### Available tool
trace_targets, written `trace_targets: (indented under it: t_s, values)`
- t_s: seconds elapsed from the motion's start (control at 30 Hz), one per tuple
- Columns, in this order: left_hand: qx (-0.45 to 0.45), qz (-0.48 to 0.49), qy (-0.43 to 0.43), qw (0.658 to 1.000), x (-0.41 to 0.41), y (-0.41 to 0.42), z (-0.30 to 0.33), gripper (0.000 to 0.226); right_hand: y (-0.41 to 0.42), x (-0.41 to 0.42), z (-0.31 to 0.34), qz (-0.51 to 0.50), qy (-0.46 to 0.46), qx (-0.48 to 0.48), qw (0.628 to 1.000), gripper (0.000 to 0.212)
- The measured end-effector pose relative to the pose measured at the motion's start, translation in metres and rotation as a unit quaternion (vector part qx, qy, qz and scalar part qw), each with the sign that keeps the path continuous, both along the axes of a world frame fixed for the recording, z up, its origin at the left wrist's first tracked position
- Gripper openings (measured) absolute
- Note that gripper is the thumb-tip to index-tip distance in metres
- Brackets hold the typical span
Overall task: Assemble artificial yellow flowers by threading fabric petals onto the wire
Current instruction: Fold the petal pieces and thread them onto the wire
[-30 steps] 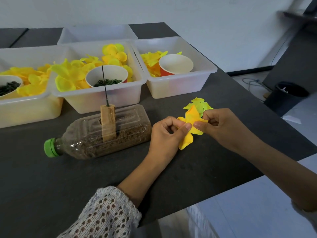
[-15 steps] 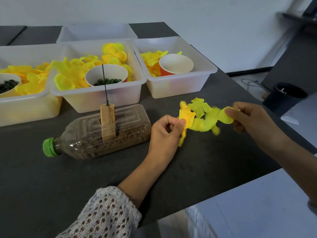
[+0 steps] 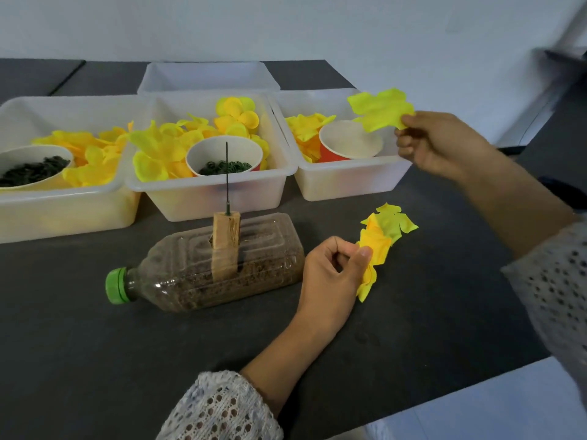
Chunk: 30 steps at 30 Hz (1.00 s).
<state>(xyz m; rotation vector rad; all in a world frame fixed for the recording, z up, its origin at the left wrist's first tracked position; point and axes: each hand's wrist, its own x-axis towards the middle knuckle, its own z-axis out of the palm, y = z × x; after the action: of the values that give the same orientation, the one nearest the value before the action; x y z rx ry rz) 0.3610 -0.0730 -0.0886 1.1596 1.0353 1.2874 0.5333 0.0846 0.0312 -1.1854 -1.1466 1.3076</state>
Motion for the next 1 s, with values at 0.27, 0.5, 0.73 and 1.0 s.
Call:
trace_targets:
  t_s: [0.27,0.5,0.73,1.0]
  values:
    - [-0.018,-0.004,-0.017,1.0,0.001,0.0,0.001,0.02,0.079,-0.052,0.021,-0.06,0.045,-0.08,0.994,0.048]
    - [-0.022,-0.005,-0.02,1.0,0.0,0.0,0.003,0.019,0.057,-0.031,0.014,-0.001,-0.027,-0.082,0.996,0.021]
    - [-0.009,-0.006,-0.016,1.0,0.0,0.0,0.001,0.019,-0.035,0.005,-0.004,0.009,-0.285,-0.004,0.958,0.027]
    - [0.003,0.007,-0.01,1.0,0.001,0.0,-0.002,0.018,-0.15,-0.004,-0.035,0.173,-0.419,0.066,0.889,0.04]
